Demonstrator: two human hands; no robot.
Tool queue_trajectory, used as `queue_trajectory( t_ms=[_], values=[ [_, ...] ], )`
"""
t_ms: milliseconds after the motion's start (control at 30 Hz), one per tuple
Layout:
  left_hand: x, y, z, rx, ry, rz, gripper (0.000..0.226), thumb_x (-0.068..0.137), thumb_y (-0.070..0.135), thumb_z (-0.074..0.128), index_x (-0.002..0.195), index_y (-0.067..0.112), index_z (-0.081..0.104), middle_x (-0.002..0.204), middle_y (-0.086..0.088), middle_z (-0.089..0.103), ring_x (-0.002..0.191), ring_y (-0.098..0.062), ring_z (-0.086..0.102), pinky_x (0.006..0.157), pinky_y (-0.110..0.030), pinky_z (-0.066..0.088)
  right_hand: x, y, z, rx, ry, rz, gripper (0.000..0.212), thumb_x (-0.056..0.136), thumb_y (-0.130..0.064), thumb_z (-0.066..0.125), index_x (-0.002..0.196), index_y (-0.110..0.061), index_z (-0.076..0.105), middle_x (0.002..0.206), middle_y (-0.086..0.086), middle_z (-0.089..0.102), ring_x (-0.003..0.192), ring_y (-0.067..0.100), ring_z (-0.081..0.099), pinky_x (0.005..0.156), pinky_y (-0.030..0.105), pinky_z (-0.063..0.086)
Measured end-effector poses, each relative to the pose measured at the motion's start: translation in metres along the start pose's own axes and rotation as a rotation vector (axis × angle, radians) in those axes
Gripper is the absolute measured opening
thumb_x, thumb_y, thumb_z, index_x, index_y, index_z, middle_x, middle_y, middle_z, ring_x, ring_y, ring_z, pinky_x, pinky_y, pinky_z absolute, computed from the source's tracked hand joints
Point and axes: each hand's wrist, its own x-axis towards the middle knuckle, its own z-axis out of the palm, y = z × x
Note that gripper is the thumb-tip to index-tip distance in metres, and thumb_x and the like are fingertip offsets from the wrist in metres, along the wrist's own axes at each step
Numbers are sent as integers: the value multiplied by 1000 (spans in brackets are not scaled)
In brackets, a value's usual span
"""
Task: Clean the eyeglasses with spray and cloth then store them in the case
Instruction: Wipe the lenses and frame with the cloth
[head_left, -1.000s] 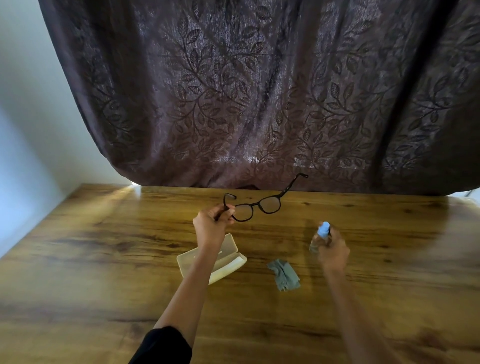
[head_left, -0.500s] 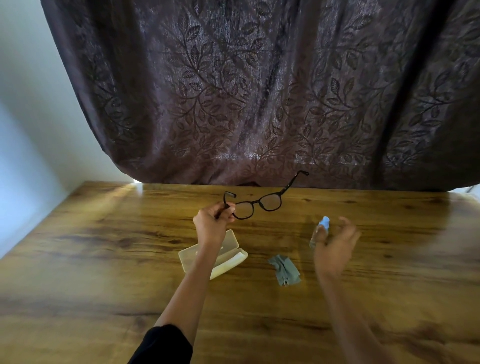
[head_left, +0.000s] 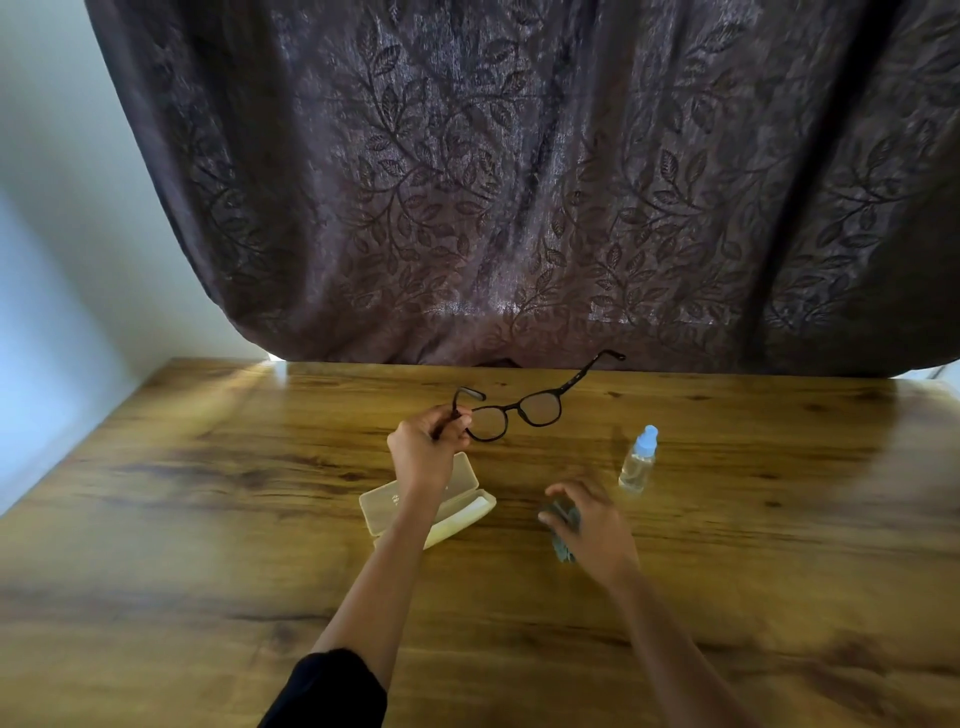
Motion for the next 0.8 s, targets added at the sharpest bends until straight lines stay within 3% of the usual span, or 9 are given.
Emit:
queue_trajectory(
  t_ms=[133,400,500,633,700,800],
  values=[
    [0,2,-1,-7,9,11,10,84,5,64,86,12,71,74,-5,70,61,-14,65,57,-10,52,-3,-1,-1,-66,-84,51,36,76,-32,70,110,-27,57,118,-10,49,103,8,52,83,25,50],
    [2,3,1,4,21,19,10,85,7,63,87,13,71,76,-3,70,61,-10,65,57,-7,49,7,-3,1,13,-36,107,16,81,-12,67,95,-19,69,100,-6,61,89,7,60,76,12,45],
    [4,3,3,6,26,14,10,86,9,63,88,13,71,78,-2,71,61,-7,65,60,-8,50,16,-18,-15,95,51,144,17,82,-12,65,98,-18,68,101,-4,65,78,5,63,71,18,55],
    [6,4,6,4,35,24,9,85,10,64,90,13,72,77,0,71,64,-10,67,66,-17,54,33,-58,-50,221,342,54,17,79,-9,68,96,-11,69,91,-5,66,66,-14,53,62,-4,42],
    [7,5,7,-3,38,41,8,84,10,65,89,11,72,74,0,70,60,-6,66,62,-15,53,42,-77,-64,306,444,10,18,78,-8,68,96,-10,68,84,-3,68,61,-12,56,58,-2,43],
    [8,6,11,-14,25,52,5,83,10,67,85,10,71,74,-2,71,59,-4,66,58,-12,51,53,-96,-70,304,501,-26,21,77,-9,70,98,-12,67,88,-6,66,70,-1,61,63,-3,43]
  ],
)
